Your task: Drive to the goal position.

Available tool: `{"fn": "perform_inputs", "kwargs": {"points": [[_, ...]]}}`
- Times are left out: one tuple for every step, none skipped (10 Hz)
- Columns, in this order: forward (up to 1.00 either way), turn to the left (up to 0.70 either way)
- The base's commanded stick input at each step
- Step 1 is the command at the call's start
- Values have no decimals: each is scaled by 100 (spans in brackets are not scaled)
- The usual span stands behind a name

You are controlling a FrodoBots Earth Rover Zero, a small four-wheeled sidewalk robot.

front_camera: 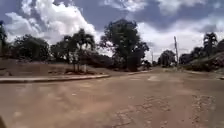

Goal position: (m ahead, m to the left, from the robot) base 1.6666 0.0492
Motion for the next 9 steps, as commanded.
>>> {"fn": "perform_inputs", "kwargs": {"points": [[100,0],[100,0],[100,0],[100,0],[100,-13],[100,-27],[100,-27],[100,-27],[100,-18]]}}
